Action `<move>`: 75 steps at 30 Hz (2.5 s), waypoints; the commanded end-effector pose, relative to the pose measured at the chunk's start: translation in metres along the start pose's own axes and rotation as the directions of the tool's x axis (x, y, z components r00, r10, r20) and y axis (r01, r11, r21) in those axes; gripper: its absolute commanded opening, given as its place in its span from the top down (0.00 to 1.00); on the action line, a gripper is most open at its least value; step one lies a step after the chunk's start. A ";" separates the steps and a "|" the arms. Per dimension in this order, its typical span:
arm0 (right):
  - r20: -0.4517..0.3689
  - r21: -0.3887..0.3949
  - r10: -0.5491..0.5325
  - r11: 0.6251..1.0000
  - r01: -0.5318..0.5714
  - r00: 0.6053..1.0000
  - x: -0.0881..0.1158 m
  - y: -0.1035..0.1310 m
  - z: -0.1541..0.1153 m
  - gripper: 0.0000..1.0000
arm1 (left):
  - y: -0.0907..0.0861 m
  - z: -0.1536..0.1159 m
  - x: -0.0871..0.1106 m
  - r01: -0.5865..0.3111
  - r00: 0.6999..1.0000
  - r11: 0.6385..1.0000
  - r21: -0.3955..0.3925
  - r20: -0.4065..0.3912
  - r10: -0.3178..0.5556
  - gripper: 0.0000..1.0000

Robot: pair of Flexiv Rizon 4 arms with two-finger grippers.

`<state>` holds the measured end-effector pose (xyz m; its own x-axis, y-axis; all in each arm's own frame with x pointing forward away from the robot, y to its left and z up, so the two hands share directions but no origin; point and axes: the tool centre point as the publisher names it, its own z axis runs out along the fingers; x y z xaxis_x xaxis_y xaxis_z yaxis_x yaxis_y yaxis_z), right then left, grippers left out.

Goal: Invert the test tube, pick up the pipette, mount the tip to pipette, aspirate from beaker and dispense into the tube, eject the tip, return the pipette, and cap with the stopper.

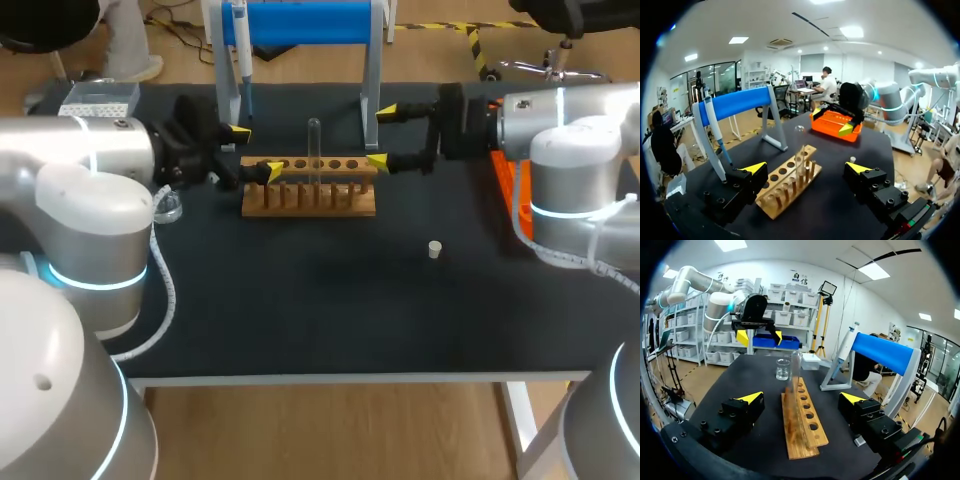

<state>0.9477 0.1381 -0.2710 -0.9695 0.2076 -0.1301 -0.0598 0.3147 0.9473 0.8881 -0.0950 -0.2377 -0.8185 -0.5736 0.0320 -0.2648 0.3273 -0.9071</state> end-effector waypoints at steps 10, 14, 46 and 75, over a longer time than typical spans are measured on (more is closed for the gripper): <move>-0.011 -0.012 -0.011 1.000 0.010 1.000 -0.004 0.004 0.006 0.00 | -0.001 0.001 0.000 0.000 1.000 1.000 -0.007 0.000 0.000 0.00; -0.060 -0.051 -0.040 0.998 0.037 0.997 -0.005 0.012 0.022 0.00 | -0.001 0.001 0.000 0.000 1.000 1.000 -0.007 0.000 0.000 0.00; -0.364 -0.246 0.014 0.963 -0.110 0.931 -0.001 0.024 0.097 0.00 | -0.001 0.001 0.000 0.000 1.000 1.000 -0.007 0.000 0.000 0.00; -0.362 -0.280 0.045 0.947 -0.155 0.931 0.013 0.026 0.109 0.51 | -0.001 0.001 0.000 0.000 1.000 1.000 -0.007 0.000 0.000 0.00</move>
<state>0.9589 0.2490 -0.2784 -0.9915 -0.1275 0.0272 0.0266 0.0066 0.9996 0.8878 -0.0957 -0.2367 -0.8175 -0.5751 0.0310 -0.2671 0.3309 -0.9051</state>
